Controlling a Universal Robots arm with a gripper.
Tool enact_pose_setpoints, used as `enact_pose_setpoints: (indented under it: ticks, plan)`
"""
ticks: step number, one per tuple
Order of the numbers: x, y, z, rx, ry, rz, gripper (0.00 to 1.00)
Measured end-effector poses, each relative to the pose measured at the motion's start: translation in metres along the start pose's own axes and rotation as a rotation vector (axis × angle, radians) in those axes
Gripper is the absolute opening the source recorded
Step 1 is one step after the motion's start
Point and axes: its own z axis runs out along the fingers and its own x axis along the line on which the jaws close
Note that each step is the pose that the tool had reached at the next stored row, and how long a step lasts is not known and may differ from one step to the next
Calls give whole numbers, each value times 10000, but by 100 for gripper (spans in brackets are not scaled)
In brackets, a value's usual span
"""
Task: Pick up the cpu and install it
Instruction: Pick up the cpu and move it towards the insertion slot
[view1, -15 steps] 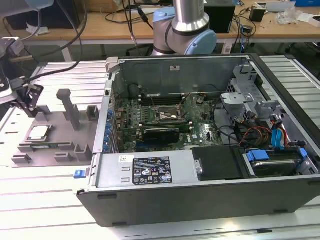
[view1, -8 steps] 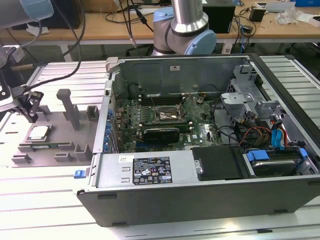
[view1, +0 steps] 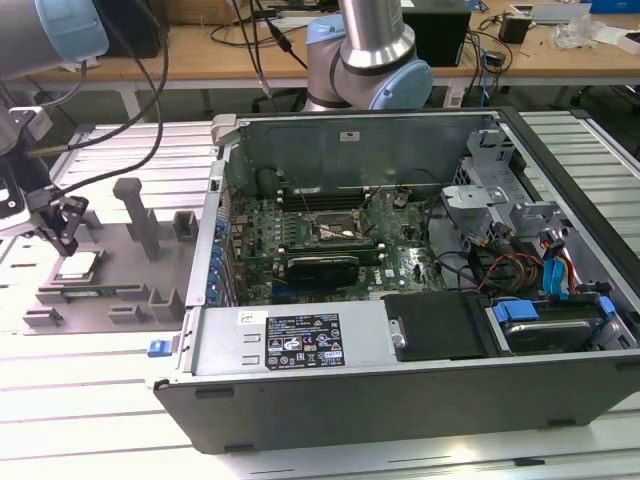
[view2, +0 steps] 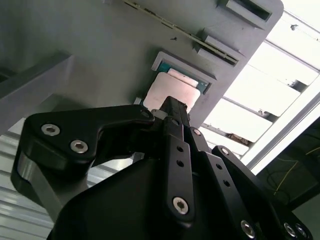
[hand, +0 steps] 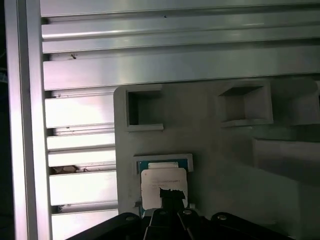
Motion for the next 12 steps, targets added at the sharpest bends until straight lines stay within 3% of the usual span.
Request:
enact_pose_setpoints:
  ticks: [7, 12]
  plan:
    - [25, -7, 98, 0, 2, -1, 11]
    - [25, -7, 100, -1, -1, -1, 11]
